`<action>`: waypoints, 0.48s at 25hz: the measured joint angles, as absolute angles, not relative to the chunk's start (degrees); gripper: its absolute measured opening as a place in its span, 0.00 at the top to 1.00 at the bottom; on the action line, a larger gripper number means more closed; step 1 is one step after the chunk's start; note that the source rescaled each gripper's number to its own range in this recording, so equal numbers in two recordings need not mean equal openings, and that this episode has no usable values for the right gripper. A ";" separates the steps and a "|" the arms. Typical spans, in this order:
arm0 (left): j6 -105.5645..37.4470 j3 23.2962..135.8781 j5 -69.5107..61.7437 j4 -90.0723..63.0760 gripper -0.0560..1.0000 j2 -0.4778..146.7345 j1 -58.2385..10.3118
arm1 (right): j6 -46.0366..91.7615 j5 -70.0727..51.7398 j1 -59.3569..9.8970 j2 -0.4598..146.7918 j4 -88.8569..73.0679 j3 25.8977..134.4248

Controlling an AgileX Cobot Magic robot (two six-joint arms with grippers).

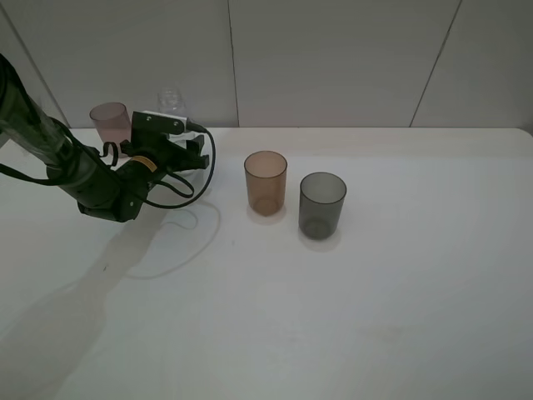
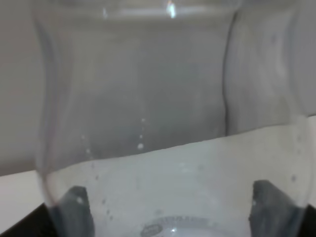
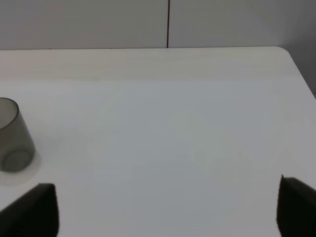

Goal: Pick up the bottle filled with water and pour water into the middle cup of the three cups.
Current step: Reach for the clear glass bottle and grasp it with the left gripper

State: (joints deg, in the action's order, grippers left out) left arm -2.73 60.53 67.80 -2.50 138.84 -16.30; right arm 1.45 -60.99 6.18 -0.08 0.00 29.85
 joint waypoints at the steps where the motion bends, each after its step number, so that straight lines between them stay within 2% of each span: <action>1: -2.73 60.58 67.87 -2.50 0.38 138.91 -16.31 | 1.45 -60.99 6.18 -0.08 0.00 29.85; 12: -2.65 63.20 68.18 -1.26 0.38 138.91 -15.72 | 1.45 -60.99 6.18 -0.08 0.00 29.85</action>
State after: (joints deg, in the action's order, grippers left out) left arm -2.65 63.20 68.18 -1.26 138.91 -15.72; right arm 1.45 -60.99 6.18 -0.08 0.00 29.85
